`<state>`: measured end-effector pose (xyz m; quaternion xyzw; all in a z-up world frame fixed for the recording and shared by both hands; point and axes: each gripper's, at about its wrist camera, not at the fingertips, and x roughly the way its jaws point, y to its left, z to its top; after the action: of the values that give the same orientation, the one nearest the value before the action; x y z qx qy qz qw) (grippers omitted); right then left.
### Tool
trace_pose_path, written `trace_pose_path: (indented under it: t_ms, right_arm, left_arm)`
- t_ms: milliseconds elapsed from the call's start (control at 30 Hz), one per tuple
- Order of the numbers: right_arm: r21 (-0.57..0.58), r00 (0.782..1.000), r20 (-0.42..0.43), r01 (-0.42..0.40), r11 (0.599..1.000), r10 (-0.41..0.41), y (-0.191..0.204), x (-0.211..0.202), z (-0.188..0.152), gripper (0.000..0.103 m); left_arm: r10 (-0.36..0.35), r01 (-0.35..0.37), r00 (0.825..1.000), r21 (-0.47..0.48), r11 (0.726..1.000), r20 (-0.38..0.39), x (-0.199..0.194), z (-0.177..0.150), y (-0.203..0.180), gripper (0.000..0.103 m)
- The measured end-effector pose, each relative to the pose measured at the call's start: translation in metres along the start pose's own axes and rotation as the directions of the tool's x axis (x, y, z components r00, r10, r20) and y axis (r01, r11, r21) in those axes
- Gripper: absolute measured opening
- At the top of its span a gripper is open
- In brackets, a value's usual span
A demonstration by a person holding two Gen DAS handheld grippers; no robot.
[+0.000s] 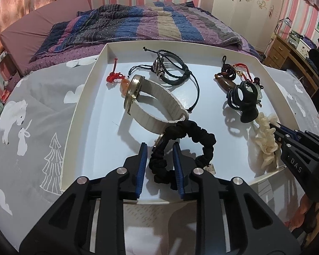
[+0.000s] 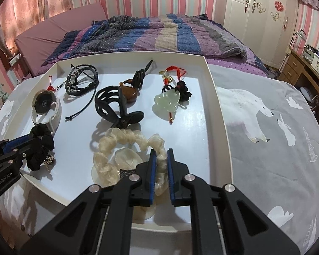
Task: Organize jewelry
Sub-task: 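Open both tools to release the scrunchie and hair tie in the tray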
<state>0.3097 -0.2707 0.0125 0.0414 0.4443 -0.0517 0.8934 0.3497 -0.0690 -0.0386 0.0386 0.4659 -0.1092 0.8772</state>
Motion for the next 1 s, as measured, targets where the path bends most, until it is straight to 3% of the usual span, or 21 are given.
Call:
trace_pose_path:
  t_ms: [300,500,733,867,1000]
  right_arm:
    - [0.015,1.0,0.016,0.0,1.0,-0.001,-0.003,0.0,-0.002,0.012]
    - [0.018,1.0,0.027,0.01,1.0,-0.011,-0.004,-0.005,-0.004,0.03]
    - [-0.004,0.998,0.057,0.023,1.0,-0.023,0.001,-0.013,-0.003,0.046]
    - [-0.017,0.997,0.076,0.02,1.0,-0.018,0.001,-0.017,-0.001,0.048]
    - [-0.02,0.996,0.091,0.017,1.0,-0.015,0.001,-0.024,0.0,0.06]
  left_arm:
    - [0.027,-0.027,1.0,0.012,1.0,0.007,0.003,-0.004,-0.004,0.038]
    - [0.043,-0.043,0.999,0.025,0.999,0.024,0.001,-0.005,-0.008,0.052]
    - [0.053,-0.053,0.998,0.022,0.998,0.04,-0.004,-0.004,-0.007,0.057]
    - [0.065,-0.065,0.996,0.009,0.998,0.055,-0.013,-0.001,-0.006,0.065]
    - [0.075,-0.075,0.995,0.001,0.997,0.071,-0.026,0.0,-0.004,0.07]
